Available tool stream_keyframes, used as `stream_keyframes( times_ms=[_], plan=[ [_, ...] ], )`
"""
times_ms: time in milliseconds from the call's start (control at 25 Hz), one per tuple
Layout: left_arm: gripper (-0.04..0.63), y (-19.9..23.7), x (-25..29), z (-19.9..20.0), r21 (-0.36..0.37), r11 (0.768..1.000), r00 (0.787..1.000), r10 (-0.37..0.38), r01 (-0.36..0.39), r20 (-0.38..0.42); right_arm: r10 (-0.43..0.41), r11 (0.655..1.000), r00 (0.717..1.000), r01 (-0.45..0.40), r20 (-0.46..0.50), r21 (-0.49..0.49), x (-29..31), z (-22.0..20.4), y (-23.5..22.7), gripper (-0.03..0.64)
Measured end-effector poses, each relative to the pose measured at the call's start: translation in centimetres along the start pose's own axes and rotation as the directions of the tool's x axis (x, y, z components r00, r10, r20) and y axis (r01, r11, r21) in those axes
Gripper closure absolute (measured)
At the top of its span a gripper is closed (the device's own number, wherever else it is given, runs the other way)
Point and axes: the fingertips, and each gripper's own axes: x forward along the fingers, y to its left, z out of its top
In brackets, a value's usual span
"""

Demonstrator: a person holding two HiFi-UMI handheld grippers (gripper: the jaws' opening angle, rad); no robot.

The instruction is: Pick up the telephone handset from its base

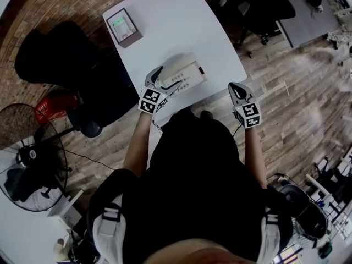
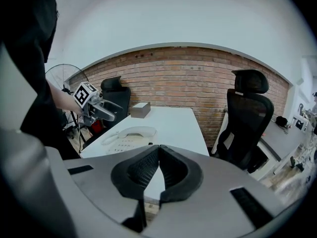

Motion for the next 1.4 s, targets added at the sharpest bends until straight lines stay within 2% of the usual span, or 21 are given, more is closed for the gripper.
stream_keyframes(
  times_ms=[160,360,720,1120,1400],
  plan=[
    [0.186,0.8,1.4,-1.1,0.008,1.0,0.999,-0.016,0.016,-0.031,-0.017,1.0,1.0,0.017,-0.013,0.016,0.3,-0.3,0.1,0.618],
    [0.187,1.5,2.7,-2.8,0.077,0.996,0.994,-0.039,0.047,-0.103,-0.037,0.999,0.999,0.037,-0.022,0.022,0.5,-0.2,0.1,0.618],
    [0.186,2.7,4.8,-3.6,0.142,0.982,0.982,-0.101,0.124,-0.161,-0.071,0.996,0.996,0.073,-0.056,0.043,0.7,-1.0,0.8,0.618],
    [0.186,2.4,7.2,-4.7,0.151,0.968,0.965,-0.17,0.202,-0.2,-0.125,0.989,0.988,0.131,-0.086,0.066,0.2,-1.9,1.0,0.618],
    [0.186,2.6,8.5,-5.0,0.156,0.961,0.956,-0.194,0.23,-0.219,-0.144,0.984,0.984,0.154,-0.101,0.09,-0.1,-2.7,1.3,0.618]
  ],
)
